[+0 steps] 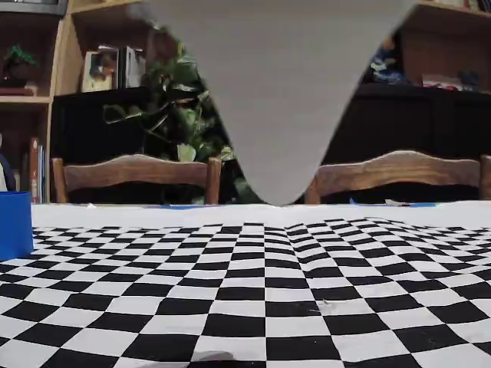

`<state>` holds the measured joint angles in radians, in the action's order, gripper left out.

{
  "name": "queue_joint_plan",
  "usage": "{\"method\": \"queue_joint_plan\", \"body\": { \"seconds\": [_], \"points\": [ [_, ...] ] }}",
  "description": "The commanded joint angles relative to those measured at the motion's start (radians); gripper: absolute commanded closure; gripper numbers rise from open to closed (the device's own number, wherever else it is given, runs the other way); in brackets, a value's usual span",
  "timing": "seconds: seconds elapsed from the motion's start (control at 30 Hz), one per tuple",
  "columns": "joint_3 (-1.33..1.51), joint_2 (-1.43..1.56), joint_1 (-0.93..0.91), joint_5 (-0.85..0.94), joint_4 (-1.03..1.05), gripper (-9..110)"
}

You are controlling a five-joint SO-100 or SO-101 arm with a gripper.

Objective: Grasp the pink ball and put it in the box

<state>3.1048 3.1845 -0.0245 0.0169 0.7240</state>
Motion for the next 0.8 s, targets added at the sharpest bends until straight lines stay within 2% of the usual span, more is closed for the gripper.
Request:
{"method": "queue_joint_plan", "body": {
  "seconds": [0.0, 0.77],
  "points": [
    [0.008, 0.032, 0.008, -0.009, 0.028, 101],
    [0.009, 0.067, 0.008, -0.009, 0.075, 101]
  ]
}}
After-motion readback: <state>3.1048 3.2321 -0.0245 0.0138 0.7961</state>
